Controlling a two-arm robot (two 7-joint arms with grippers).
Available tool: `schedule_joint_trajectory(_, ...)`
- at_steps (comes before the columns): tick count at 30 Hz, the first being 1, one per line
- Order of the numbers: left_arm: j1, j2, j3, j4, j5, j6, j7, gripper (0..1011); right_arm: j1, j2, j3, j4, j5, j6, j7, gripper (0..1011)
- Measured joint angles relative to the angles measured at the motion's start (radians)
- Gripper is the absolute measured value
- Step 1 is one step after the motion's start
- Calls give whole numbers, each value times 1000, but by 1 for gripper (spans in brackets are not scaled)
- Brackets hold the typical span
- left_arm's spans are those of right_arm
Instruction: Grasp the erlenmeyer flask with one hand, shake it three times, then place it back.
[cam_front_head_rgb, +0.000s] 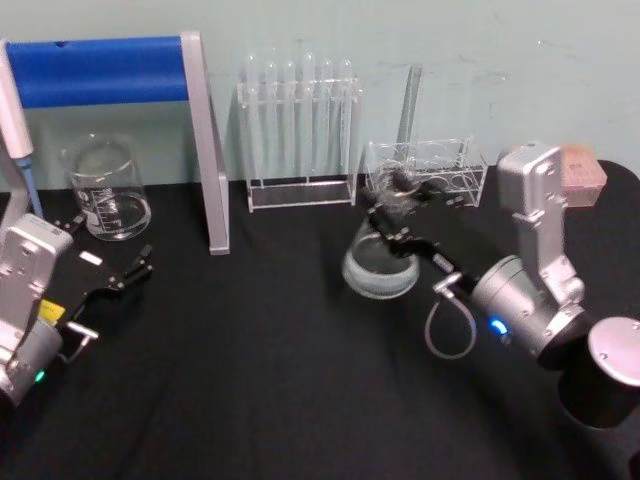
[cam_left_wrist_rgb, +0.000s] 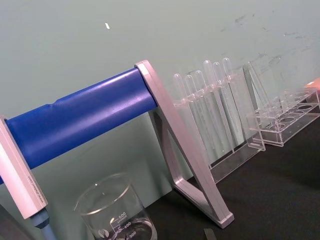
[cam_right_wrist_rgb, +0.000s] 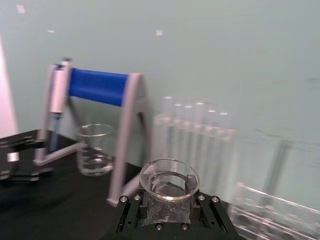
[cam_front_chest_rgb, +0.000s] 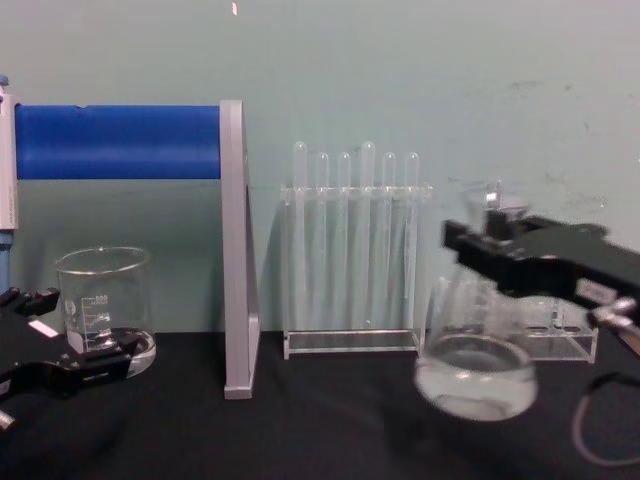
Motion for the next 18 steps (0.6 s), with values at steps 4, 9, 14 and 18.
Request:
schedule_joint_trajectory(4,0,0,0,0,0,0,0,1001,-9,-2,46,5,-9,0,-33,449)
schedule_joint_trajectory(9,0,0,0,0,0,0,0,1001,-21,-6,86,5,-19,1,-58,449)
schedule_joint_trajectory(14,0,0,0,0,0,0,0,1000,-30,-13,118,5,-29,7,-77,449)
schedule_joint_trajectory(18,0,0,0,0,0,0,0,1001,-35,-20,136,5,-38,11,-86,449)
